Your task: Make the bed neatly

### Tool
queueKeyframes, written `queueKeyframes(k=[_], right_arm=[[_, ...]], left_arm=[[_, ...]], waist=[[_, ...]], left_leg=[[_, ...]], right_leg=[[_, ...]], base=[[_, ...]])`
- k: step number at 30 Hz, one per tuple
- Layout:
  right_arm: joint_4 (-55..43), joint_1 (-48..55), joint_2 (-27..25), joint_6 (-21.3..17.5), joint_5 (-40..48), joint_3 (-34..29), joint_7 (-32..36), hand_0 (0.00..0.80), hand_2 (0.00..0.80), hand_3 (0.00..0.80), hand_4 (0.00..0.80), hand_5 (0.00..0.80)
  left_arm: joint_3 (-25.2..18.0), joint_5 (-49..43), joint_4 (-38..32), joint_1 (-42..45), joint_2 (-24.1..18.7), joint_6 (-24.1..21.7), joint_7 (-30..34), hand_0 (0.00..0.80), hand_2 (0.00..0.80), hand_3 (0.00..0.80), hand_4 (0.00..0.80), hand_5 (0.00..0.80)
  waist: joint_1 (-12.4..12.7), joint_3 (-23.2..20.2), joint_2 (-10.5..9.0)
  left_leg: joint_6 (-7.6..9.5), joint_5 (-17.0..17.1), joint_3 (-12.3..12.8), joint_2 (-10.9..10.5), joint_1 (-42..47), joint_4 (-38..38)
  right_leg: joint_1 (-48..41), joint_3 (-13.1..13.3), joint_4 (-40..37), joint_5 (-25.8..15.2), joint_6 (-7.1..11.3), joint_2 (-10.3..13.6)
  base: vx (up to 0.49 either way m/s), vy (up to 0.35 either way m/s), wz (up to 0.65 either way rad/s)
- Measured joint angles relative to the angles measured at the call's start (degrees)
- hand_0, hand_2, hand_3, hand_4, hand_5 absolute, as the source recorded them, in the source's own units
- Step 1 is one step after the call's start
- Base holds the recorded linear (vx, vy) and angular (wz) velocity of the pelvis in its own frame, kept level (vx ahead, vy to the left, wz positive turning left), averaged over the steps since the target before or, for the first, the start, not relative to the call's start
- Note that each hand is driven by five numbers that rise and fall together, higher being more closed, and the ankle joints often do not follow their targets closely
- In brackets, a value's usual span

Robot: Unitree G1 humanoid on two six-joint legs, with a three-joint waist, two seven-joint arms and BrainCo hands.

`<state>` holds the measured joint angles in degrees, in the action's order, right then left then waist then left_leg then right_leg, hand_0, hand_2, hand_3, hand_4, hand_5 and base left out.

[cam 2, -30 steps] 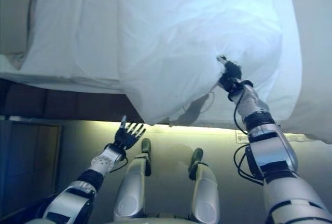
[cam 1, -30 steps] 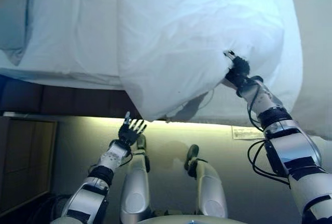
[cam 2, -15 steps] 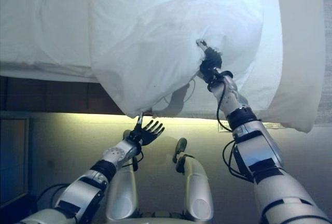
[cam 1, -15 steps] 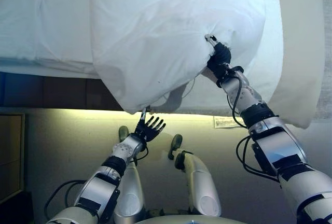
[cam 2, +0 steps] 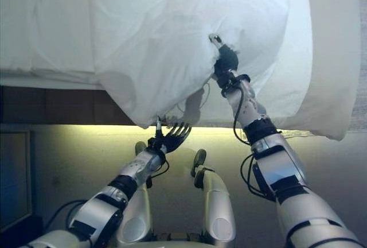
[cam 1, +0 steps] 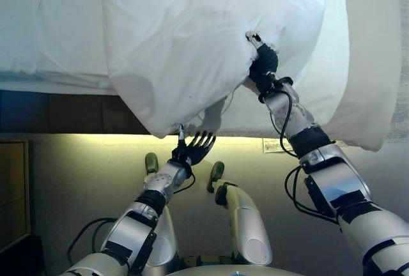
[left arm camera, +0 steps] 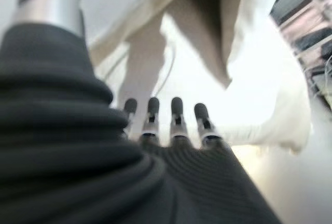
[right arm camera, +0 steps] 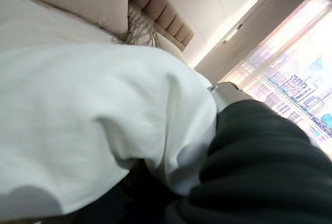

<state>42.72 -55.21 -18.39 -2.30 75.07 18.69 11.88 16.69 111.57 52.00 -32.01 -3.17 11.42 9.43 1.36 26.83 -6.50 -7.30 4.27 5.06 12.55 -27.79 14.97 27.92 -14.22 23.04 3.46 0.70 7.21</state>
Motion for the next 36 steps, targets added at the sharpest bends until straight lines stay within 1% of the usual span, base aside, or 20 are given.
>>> queueKeyframes(k=[2, 7, 9, 12, 16, 20, 25, 30, 34, 36], right_arm=[[-1.13, 1.80, 0.70, -0.02, -0.01, -0.01, 0.00, 0.800, 0.800, 0.800, 0.800, 0.800], [-2.93, 5.83, 1.25, -0.06, -0.02, -0.03, 0.25, 0.800, 0.800, 0.800, 0.800, 0.800], [-3.99, 7.15, 1.34, -0.07, -0.02, -0.03, 0.35, 0.800, 0.800, 0.800, 0.800, 0.800], [-4.42, 7.26, 2.03, -0.29, -0.02, -0.03, 0.85, 0.800, 0.800, 0.800, 0.800, 0.800], [-4.52, 7.35, 2.17, -0.51, 0.04, -0.03, 2.28, 0.800, 0.800, 0.800, 0.800, 0.800], [-5.45, 9.59, 2.28, -0.57, 0.43, -0.03, 2.69, 0.800, 0.800, 0.800, 0.800, 0.800], [-6.88, 10.95, 2.66, -0.44, 0.39, -0.03, 3.33, 0.800, 0.800, 0.800, 0.800, 0.800], [-6.88, 11.01, 2.86, 0.39, 0.31, -0.04, 3.98, 0.800, 0.800, 0.800, 0.800, 0.800], [-6.85, 11.70, 2.86, 1.19, -0.19, -0.07, 4.36, 0.800, 0.800, 0.800, 0.800, 0.800], [-6.85, 12.11, 2.91, 1.53, -0.47, -0.06, 4.61, 0.800, 0.800, 0.800, 0.800, 0.800]], left_arm=[[-0.42, 0.00, -1.29, -0.12, 0.92, -1.64, 2.58, 0.000, 0.000, 0.000, 0.000, 0.000], [-2.20, 0.01, -5.21, -0.77, 3.02, -5.20, 8.55, 0.000, 0.000, 0.000, 0.000, 0.000], [-2.18, 0.02, -6.47, -0.91, 3.29, -6.30, 10.94, 0.000, 0.000, 0.000, 0.000, 0.000], [-2.23, 0.06, -7.79, -1.00, 3.26, -8.44, 13.24, 0.000, 0.000, 0.000, 0.000, 0.000], [-2.69, 0.58, -9.22, -1.08, 3.64, -11.56, 15.97, 0.000, 0.000, 0.000, 0.000, 0.000], [-4.98, 0.63, -10.43, -1.71, 4.31, -14.64, 16.43, 0.000, 0.000, 0.000, 0.000, 0.000], [-7.27, 0.62, -12.08, -2.65, 4.26, -17.11, 16.41, 0.000, 0.000, 0.000, 0.000, 0.000], [-8.53, 0.61, -12.26, -3.06, 4.21, -18.28, 15.37, 0.000, 0.000, 0.000, 0.000, 0.000], [-9.79, 0.59, -12.30, -3.08, 4.33, -18.98, 14.56, 0.000, 0.000, 0.000, 0.000, 0.000], [-10.78, 0.58, -12.63, -3.06, 4.17, -19.85, 14.04, 0.000, 0.000, 0.000, 0.000, 0.000]], waist=[[-0.64, 0.02, -0.05], [-0.82, 0.03, -0.08], [-0.91, 0.08, -0.18], [-1.79, 0.43, -0.90], [-1.87, 0.72, -1.54], [-1.90, 0.76, -1.67], [-1.90, 0.74, -1.73], [-1.78, 0.72, -1.76], [-1.77, 0.68, -1.82], [-1.36, 0.67, -1.83]], left_leg=[[0.00, 0.12, 0.36, -0.03, 0.77, -0.49], [-0.02, 0.14, 0.70, 0.02, 1.12, -0.96], [-0.04, 0.17, 0.72, 0.04, 1.14, -1.24], [-0.20, 0.46, 0.77, 0.00, 1.18, -1.43], [-0.21, 0.46, 0.69, 0.01, 1.20, -1.48], [-0.20, 0.46, 0.53, 0.07, 2.48, -1.73], [-0.33, 0.51, 0.18, 0.29, 2.38, -2.04], [-0.52, 0.64, -0.30, 0.22, 2.21, -2.29], [-0.54, 0.67, -0.52, 0.16, 2.98, -2.51], [-0.64, 0.75, -0.52, 0.08, 3.71, -2.64]], right_leg=[[-0.55, 0.08, -0.23, 0.00, 0.00, -0.02], [-0.63, 0.34, -0.51, 0.00, 0.01, -0.12], [-0.63, 0.30, -0.74, 0.00, 0.01, -0.19], [-0.75, 0.22, -0.91, 0.00, 0.01, -0.20], [-0.87, 0.07, -1.00, 0.00, 0.01, -0.18], [-2.34, -0.18, -1.47, 0.01, 0.02, -0.28], [-2.41, -0.46, -1.68, -0.05, -0.06, -0.70], [-2.54, -0.72, -2.09, -0.07, -0.10, -0.91], [-3.97, -1.31, -2.92, -0.08, -0.10, -0.90], [-4.97, -1.74, -3.13, -0.10, -0.08, -0.91]], base=[[0.001, -0.002, -0.02], [0.002, -0.006, -0.02], [0.000, 0.000, 0.00], [0.002, -0.008, 0.01], [0.000, 0.000, 0.00], [0.000, 0.000, 0.00], [0.000, -0.022, 0.01], [0.005, 0.001, 0.01], [0.031, 0.015, 0.06], [0.030, 0.027, 0.07]])
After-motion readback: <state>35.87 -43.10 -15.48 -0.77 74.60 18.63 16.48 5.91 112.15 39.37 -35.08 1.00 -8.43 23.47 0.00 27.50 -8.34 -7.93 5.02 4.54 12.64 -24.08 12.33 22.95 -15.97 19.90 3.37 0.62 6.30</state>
